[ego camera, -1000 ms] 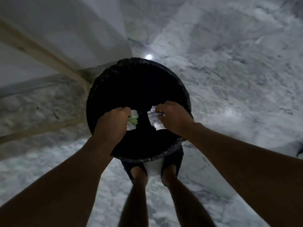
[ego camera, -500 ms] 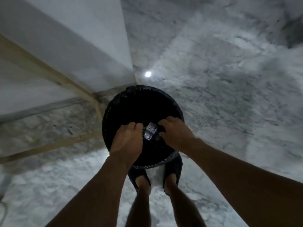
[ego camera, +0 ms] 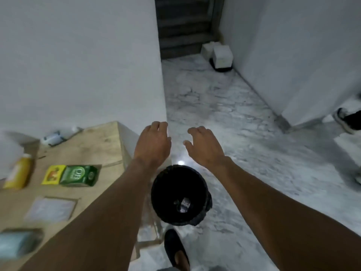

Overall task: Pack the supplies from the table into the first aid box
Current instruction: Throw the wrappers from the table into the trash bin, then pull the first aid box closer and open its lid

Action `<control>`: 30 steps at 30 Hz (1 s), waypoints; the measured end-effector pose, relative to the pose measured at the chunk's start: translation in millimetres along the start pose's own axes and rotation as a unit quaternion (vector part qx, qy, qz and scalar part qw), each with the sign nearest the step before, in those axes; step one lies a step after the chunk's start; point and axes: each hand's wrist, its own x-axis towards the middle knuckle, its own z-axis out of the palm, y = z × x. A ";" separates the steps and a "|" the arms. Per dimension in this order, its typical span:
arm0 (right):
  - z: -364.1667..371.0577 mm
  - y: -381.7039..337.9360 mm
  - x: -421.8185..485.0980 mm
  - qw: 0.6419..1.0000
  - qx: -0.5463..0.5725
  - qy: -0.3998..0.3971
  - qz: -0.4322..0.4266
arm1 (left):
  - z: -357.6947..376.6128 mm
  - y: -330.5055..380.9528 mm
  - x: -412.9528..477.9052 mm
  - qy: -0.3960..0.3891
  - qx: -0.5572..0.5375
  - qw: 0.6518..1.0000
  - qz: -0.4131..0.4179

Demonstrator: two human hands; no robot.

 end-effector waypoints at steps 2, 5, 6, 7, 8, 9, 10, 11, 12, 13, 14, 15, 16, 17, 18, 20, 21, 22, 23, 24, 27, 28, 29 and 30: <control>-23.6 -25.3 -15.3 0.999 -0.009 0.029 -0.020 | -35.0 5.2 -21.7 0.032 0.013 0.999 0.001; -47.0 -61.3 -44.1 0.997 -0.010 0.053 -0.062 | -76.4 4.6 -68.2 0.089 0.032 0.995 -0.011; -50.9 -72.6 -55.1 0.995 -0.013 0.058 -0.075 | -87.4 1.4 -87.1 0.101 0.034 0.994 -0.025; -53.0 -84.0 -67.5 0.994 -0.015 0.060 -0.087 | -97.7 -2.4 -108.1 0.105 0.036 0.993 -0.038; -53.6 -95.6 -80.9 0.993 -0.014 0.061 -0.099 | -106.8 -7.5 -129.7 0.107 0.038 0.992 -0.052; -52.7 -107.2 -94.1 0.992 -0.013 0.060 -0.111 | -115.5 -13.9 -151.4 0.109 0.041 0.991 -0.065; -50.5 -119.0 -106.8 0.991 -0.013 0.057 -0.122 | -123.9 -21.0 -172.7 0.109 0.046 0.990 -0.082; -47.1 -131.1 -119.2 0.990 -0.011 0.048 -0.130 | -131.5 -29.0 -194.4 0.104 0.052 0.988 -0.104; -43.3 -143.7 -131.9 0.990 -0.011 0.036 -0.139 | -138.0 -37.6 -215.9 0.097 0.057 0.986 -0.122; -38.0 -156.6 -143.3 0.988 -0.011 0.024 -0.150 | -143.0 -47.1 -236.5 0.094 0.059 0.985 -0.133; -32.3 -170.0 -152.9 0.987 -0.013 0.017 -0.162 | -147.4 -57.0 -255.4 0.096 0.061 0.983 -0.141; -27.2 -184.0 -161.2 0.985 -0.015 0.012 -0.172 | -151.6 -66.7 -272.7 0.098 0.061 0.981 -0.153; -21.8 -199.0 -168.4 0.984 -0.013 0.009 -0.180 | -156.0 -76.2 -289.1 0.100 0.058 0.979 -0.169; -15.9 -214.3 -174.7 0.982 -0.011 0.007 -0.186 | -159.6 -85.8 -304.5 0.100 0.057 0.976 -0.185; -9.4 -229.7 -180.4 0.981 -0.010 0.005 -0.193 | -161.8 -96.3 -319.7 0.096 0.058 0.973 -0.200; 5.6 -261.8 -189.2 0.979 -0.015 0.005 -0.205 | -164.9 -120.7 -348.8 0.091 0.059 0.970 -0.217; 13.8 -279.2 -192.4 0.978 -0.017 0.005 -0.208 | -167.3 -134.4 -361.9 0.091 0.054 0.969 -0.222; 22.0 -297.5 -195.4 0.978 -0.017 0.007 -0.209 | -170.6 -149.3 -373.8 0.091 0.049 0.968 -0.228; 30.9 -317.0 -197.9 0.978 -0.015 0.010 -0.208 | -174.5 -165.8 -384.9 0.091 0.048 0.968 -0.231; 40.4 -336.6 -200.4 0.978 -0.012 0.013 -0.208 | -178.8 -182.5 -395.0 0.089 0.051 0.967 -0.231; 71.7 -397.1 -211.0 0.979 0.009 0.012 -0.201 | -192.7 -232.9 -423.9 0.087 0.049 0.967 -0.236; 82.2 -415.9 -215.6 0.981 0.018 0.005 -0.196 | -197.3 -249.1 -432.7 0.085 0.042 0.966 -0.239; 93.2 -433.6 -219.7 0.981 0.022 -0.003 -0.195 | -201.1 -265.1 -441.2 0.079 0.037 0.967 -0.241; 104.1 -449.2 -223.1 0.980 0.025 -0.009 -0.195 | -203.7 -280.8 -449.0 0.071 0.035 0.968 -0.238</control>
